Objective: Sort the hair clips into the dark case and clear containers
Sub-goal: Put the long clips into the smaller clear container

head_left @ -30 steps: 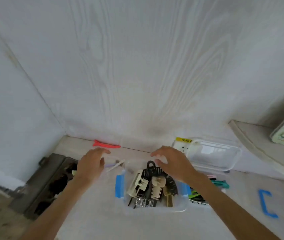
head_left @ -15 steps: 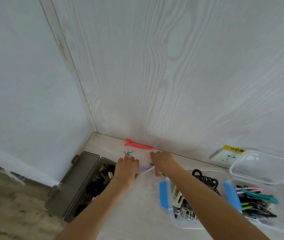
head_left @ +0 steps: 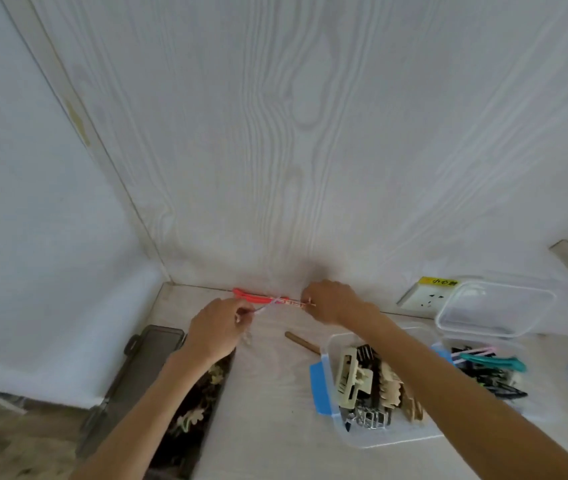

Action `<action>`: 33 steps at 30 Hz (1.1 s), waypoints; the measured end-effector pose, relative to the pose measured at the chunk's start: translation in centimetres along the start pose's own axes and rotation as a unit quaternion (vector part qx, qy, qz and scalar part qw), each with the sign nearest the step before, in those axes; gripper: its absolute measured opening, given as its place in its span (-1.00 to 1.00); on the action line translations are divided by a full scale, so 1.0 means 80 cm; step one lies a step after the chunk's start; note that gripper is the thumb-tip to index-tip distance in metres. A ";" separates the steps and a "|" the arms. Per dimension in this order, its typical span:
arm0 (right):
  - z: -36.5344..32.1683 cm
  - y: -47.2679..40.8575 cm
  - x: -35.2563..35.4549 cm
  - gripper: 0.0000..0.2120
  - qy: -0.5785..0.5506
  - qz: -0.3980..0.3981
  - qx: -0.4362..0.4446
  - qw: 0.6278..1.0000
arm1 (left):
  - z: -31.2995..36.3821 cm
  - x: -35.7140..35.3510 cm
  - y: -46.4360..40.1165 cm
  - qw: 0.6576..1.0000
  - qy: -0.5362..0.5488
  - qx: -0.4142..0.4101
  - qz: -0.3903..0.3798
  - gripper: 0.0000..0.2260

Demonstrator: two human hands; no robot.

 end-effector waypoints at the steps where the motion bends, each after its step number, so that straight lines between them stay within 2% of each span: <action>1: 0.014 0.012 0.008 -0.74 -0.036 0.016 0.001 0.999 | 0.008 0.009 0.001 1.000 0.012 -0.003 0.010 -0.87; 5: 0.089 0.088 0.020 -0.81 -0.193 0.095 -0.004 0.977 | 0.066 0.025 0.011 0.997 0.061 -0.040 0.027 -0.89; 8: 0.170 0.160 -0.004 -0.87 -0.246 0.156 -0.041 0.956 | 0.128 0.007 0.015 0.991 0.104 -0.078 0.013 -0.90; 10: 0.227 0.212 -0.031 -0.89 -0.228 0.212 -0.078 0.947 | 0.181 -0.026 0.018 0.988 0.106 -0.111 -0.006 -0.89; 13: 0.294 0.271 -0.081 -0.89 -0.108 0.300 -0.136 0.938 | 0.257 -0.089 0.022 0.986 0.077 -0.148 -0.027 -0.85; 15: 0.317 0.282 -0.124 -0.85 -0.075 0.302 -0.158 0.937 | 0.297 -0.133 0.024 0.984 0.055 -0.167 -0.039 -0.83; 19: 0.320 0.275 -0.188 -0.69 -0.101 0.258 -0.150 0.949 | 0.353 -0.199 0.019 0.978 -0.003 -0.203 -0.042 -0.80; 22: 0.327 0.289 -0.178 -0.65 -0.146 0.261 -0.148 0.943 | 0.374 -0.237 0.011 0.972 -0.075 -0.219 -0.043 -0.80; 25: 0.347 0.310 -0.156 -0.68 -0.177 0.279 -0.161 0.930 | 0.375 -0.265 0.006 0.957 -0.166 -0.226 -0.077 -0.77; 28: 0.353 0.313 -0.128 -0.73 -0.195 0.300 -0.155 0.921 | 0.369 -0.246 0.012 0.960 -0.143 -0.234 -0.059 -0.74; 30: 0.333 0.298 -0.101 -0.75 -0.211 0.286 -0.133 0.925 | 0.352 -0.205 0.016 0.970 -0.078 -0.230 -0.009 -0.74; 33: 0.260 0.252 -0.048 -0.77 -0.224 0.272 -0.054 0.934 | 0.285 -0.118 0.010 0.981 -0.017 -0.170 0.089 -0.78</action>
Point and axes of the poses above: each hand's wrist, its own y-axis away from the middle knuckle, its own x-axis out of the back of the hand, z = x × y, the point moved 5 cm from there along -y, towards the middle knuckle, and after that the axes turned 11 degrees about y, right-handed, at the moved point
